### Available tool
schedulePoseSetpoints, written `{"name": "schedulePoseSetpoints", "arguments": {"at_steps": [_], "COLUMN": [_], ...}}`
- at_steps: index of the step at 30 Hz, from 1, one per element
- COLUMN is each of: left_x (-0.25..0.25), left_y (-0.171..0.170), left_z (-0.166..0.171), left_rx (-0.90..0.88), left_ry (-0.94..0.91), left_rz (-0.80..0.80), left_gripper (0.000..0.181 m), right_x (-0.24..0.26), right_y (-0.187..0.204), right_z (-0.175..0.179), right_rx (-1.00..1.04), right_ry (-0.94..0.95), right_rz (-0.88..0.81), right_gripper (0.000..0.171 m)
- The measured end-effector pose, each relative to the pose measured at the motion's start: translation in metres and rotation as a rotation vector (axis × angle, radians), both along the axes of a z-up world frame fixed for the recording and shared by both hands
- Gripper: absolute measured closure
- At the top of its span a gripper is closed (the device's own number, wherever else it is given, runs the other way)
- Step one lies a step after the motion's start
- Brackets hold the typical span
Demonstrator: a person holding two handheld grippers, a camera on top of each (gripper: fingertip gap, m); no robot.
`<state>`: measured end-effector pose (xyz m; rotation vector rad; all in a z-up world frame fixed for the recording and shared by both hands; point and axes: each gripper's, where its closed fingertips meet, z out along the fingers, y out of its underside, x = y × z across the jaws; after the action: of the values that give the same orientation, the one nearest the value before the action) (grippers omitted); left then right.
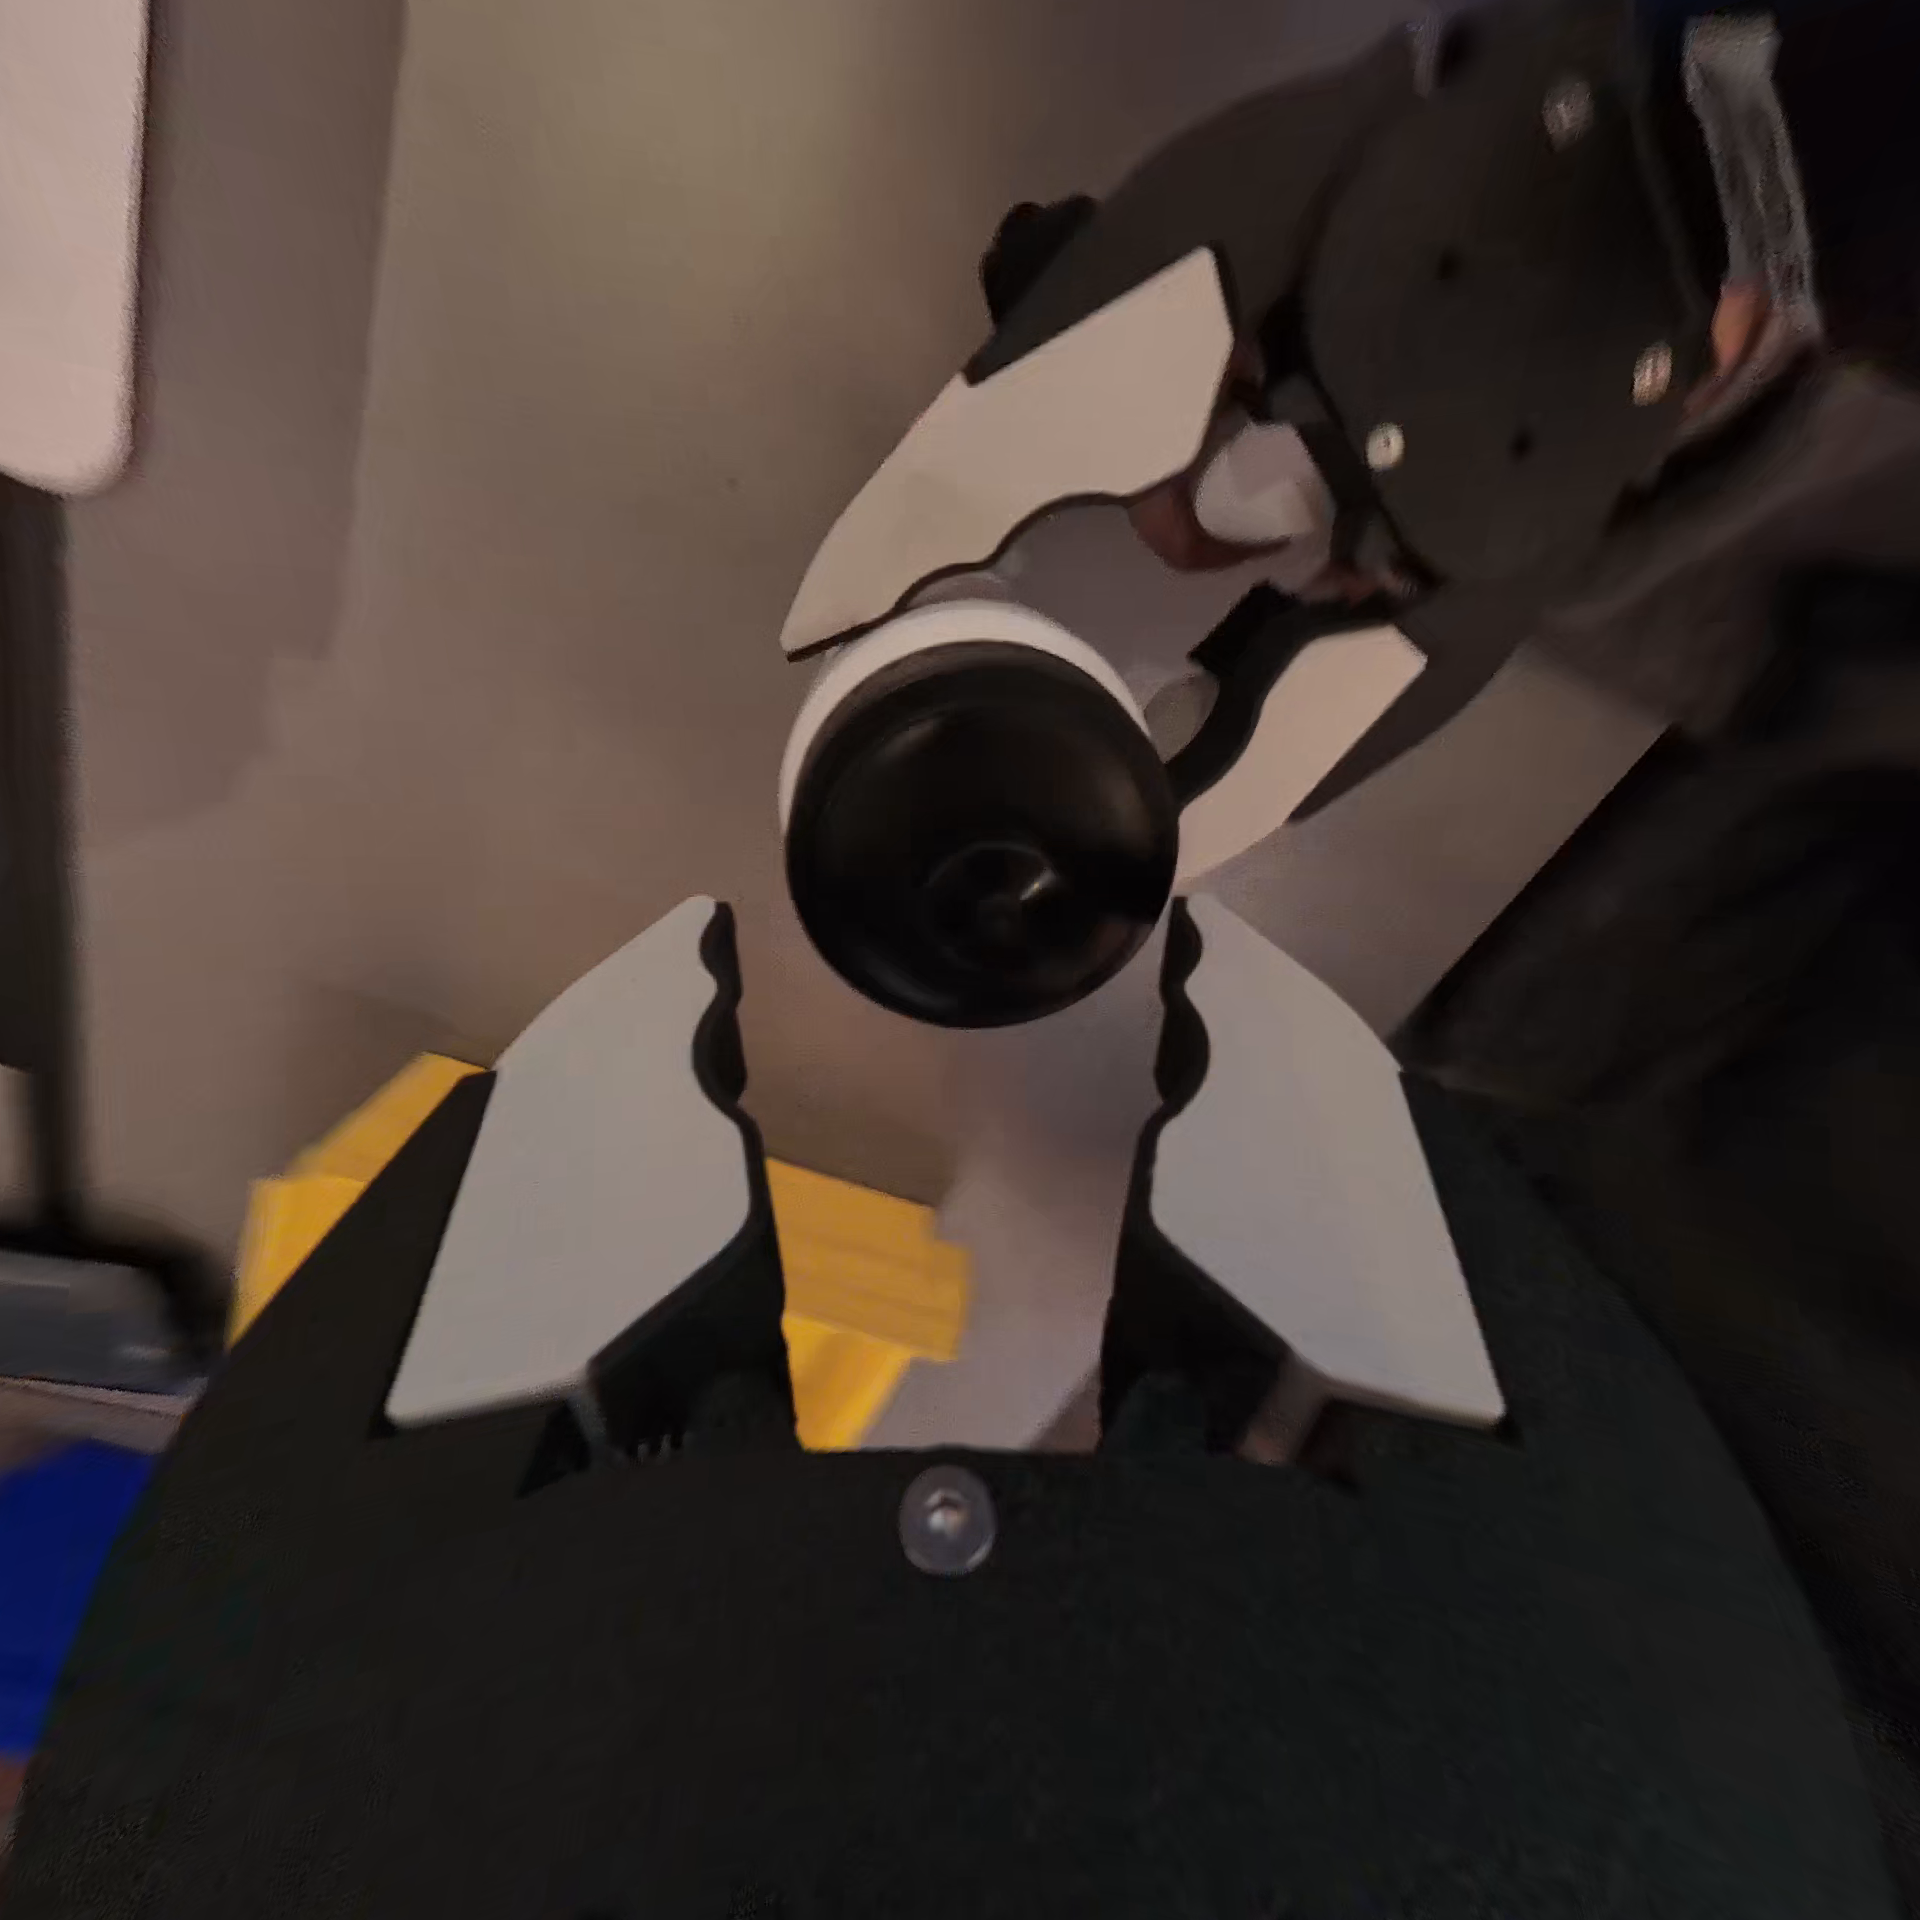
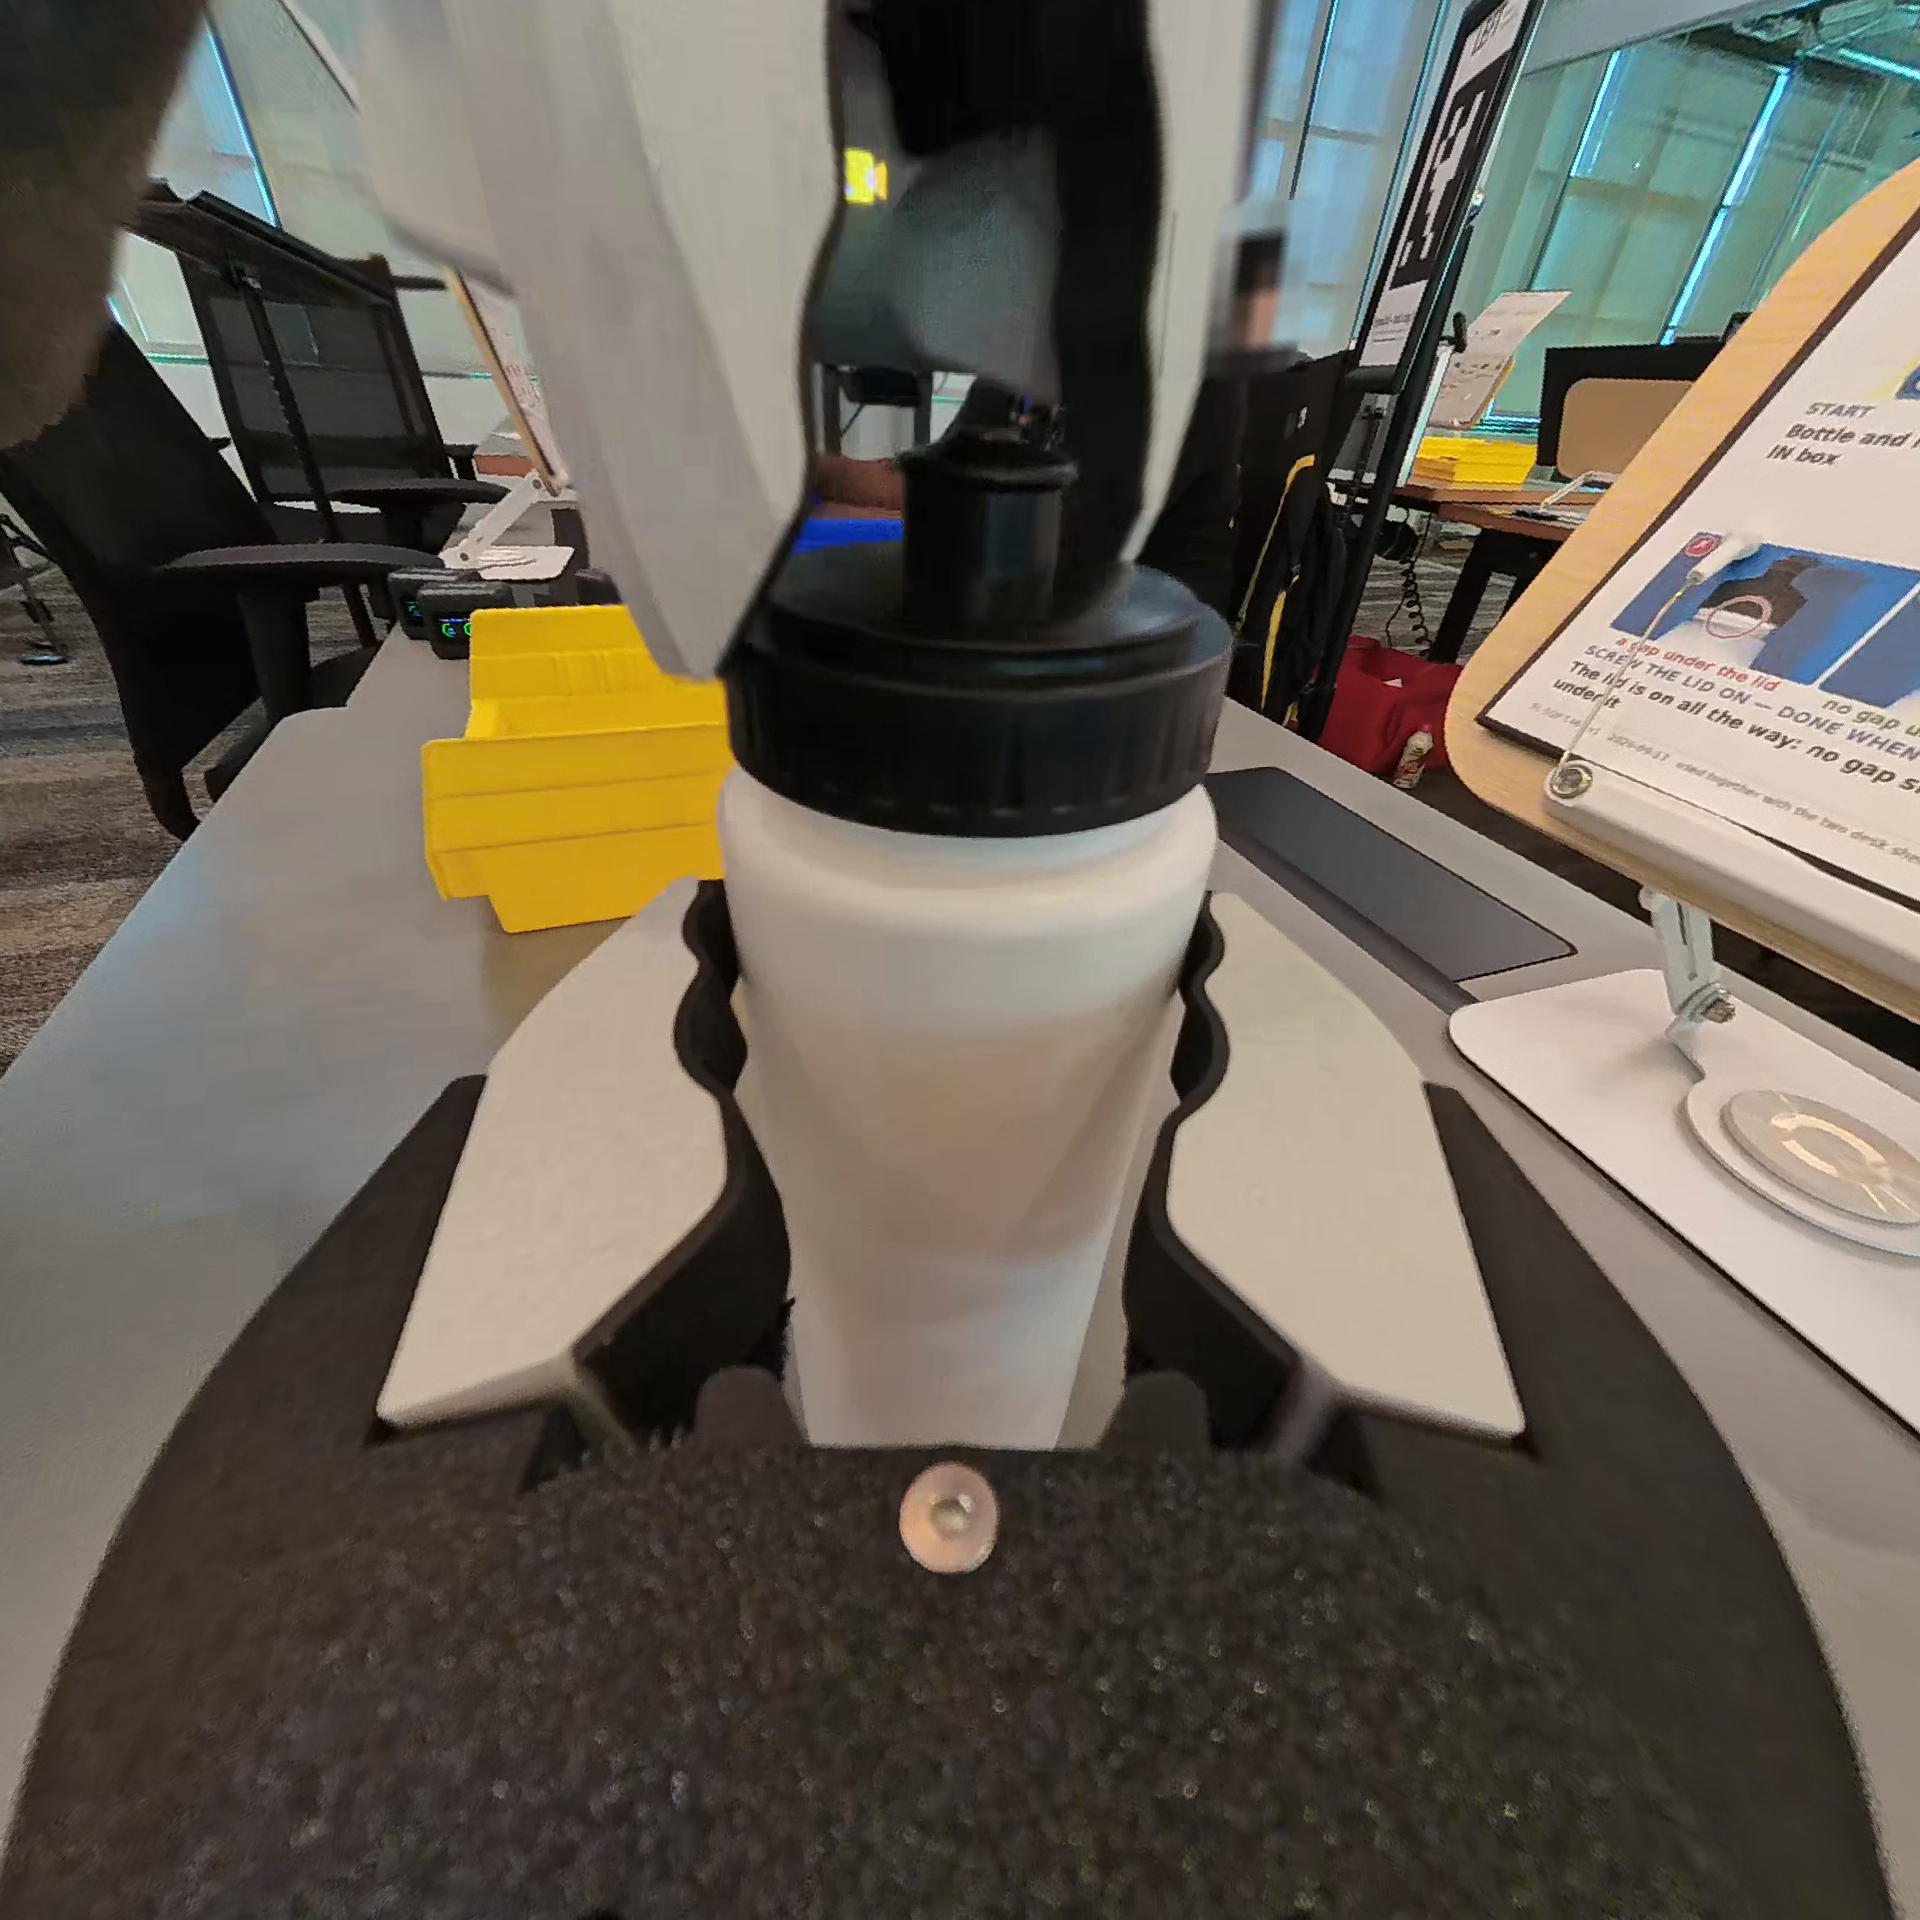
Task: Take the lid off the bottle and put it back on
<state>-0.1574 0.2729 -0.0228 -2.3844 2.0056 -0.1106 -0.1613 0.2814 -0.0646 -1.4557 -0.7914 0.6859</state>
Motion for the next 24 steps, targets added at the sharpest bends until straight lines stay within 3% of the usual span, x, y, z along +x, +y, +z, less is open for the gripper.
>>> {"name": "schedulePoseSetpoints", "arguments": {"at_steps": [2,6,9,14,18,21,24], "left_x": [0.005,0.012,0.011,0.004,0.004,0.005,0.008], "left_y": [0.004,-0.016,-0.003,-0.001,-0.003,-0.004,-0.004], "left_z": [0.009,0.013,0.003,-0.008,-0.008,-0.008,-0.008], "left_rx": [0.078,0.010,0.047,0.016,0.016,0.005,-0.030], "left_ry": [-0.017,-0.027,0.047,0.115,0.085,0.045,-0.032], "left_rz": [-0.249,-0.555,-0.583,-0.571,-0.398,-0.123,0.301], "left_gripper": [0.091,0.093,0.094,0.110,0.110,0.110,0.110], "right_x": [0.000,0.000,0.000,0.000,0.000,0.000,0.000], "right_y": [-0.001,0.000,-0.001,-0.001,-0.001,0.000,0.001], "right_z": [0.000,0.000,0.000,0.000,0.000,0.000,0.000], "right_rx": [0.002,0.001,0.002,0.000,-0.002,-0.003,-0.006], "right_ry": [0.001,0.002,0.002,0.000,-0.003,-0.008,-0.006], "right_rz": [0.004,0.008,0.009,0.008,0.003,-0.006,-0.019], "right_gripper": [0.089,0.089,0.089,0.089,0.089,0.089,0.089]}}
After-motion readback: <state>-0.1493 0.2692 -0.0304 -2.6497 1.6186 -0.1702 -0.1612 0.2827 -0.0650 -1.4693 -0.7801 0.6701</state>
